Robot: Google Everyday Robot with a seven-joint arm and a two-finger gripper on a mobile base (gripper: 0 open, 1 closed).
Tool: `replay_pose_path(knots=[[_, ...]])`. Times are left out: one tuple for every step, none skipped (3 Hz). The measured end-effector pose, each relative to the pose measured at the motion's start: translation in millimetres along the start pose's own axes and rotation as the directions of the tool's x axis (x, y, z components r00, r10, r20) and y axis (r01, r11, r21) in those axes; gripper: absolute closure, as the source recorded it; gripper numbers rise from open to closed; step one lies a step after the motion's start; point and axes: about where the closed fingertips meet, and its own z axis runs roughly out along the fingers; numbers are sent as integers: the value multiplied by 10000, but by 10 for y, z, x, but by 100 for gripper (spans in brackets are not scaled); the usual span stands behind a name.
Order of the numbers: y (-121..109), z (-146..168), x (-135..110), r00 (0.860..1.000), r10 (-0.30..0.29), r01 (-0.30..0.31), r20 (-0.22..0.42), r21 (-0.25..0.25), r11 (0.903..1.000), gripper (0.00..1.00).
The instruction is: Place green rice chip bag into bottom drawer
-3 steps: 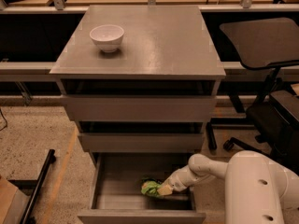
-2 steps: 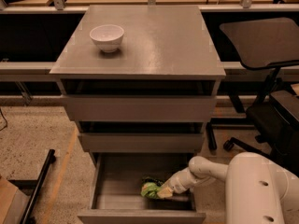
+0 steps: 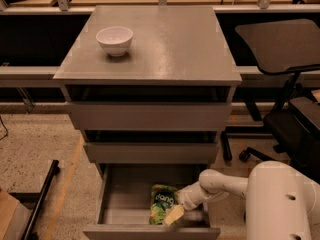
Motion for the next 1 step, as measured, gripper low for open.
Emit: replay_pose_path(knots=[[0,1,0,10000,0,0,0,-1,10000,0]])
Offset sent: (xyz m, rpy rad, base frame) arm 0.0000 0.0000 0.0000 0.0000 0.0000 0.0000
